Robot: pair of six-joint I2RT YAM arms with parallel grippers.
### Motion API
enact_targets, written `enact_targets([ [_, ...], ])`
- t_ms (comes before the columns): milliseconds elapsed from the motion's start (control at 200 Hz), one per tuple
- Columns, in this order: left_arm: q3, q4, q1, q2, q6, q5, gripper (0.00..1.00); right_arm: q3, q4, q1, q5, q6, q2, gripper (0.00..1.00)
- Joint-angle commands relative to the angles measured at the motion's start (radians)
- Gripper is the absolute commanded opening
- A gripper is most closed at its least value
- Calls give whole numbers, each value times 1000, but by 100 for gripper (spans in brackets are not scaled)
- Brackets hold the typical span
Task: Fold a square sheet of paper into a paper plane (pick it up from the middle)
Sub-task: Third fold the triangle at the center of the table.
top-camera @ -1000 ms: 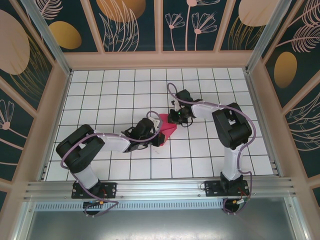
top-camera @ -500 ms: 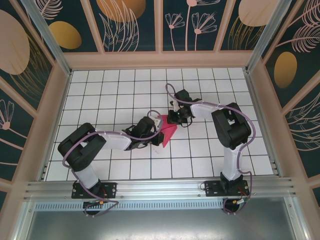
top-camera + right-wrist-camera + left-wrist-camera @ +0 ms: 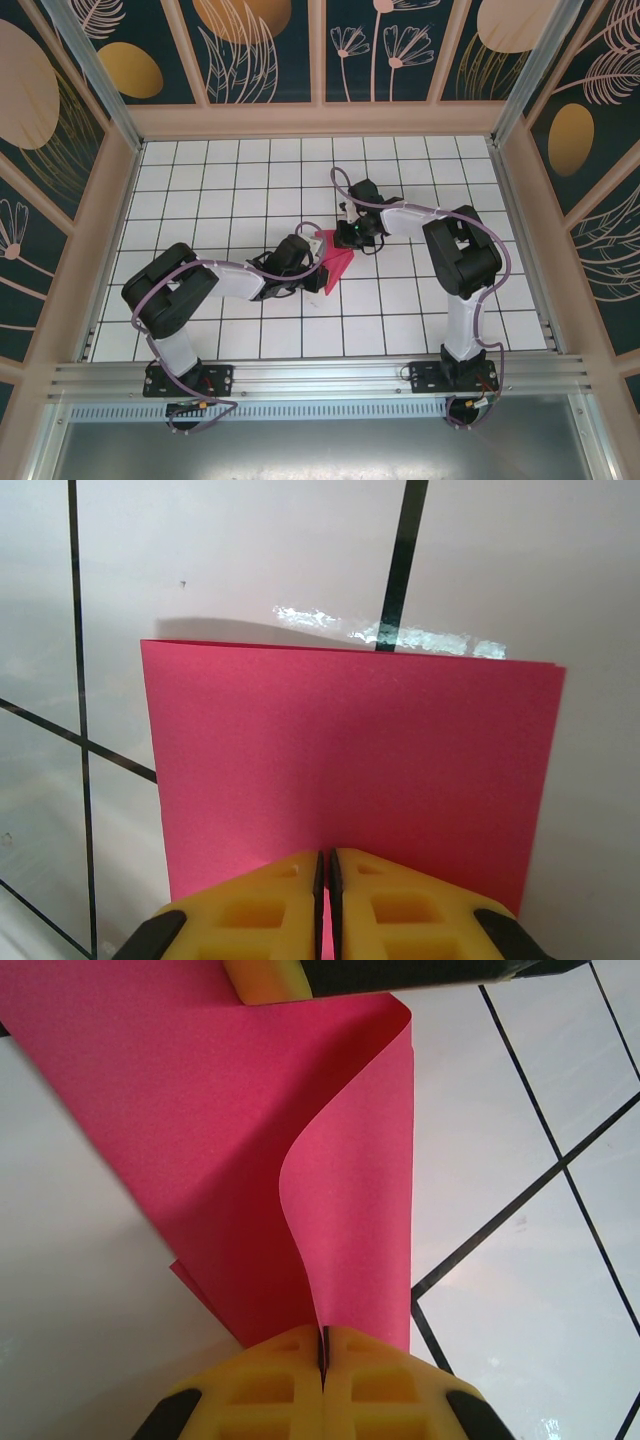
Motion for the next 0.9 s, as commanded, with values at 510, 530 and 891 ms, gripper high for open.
enact_targets([
  [510,16,19,7,11,61,32,4,12,-44,15,-2,-14,29,15],
  [530,17,21,7,12,61,34,4,13,-44,14,-2,-14,30,15],
  [891,14,22,8,21,83,21,4,12,-41,16,-3,-8,29,15],
])
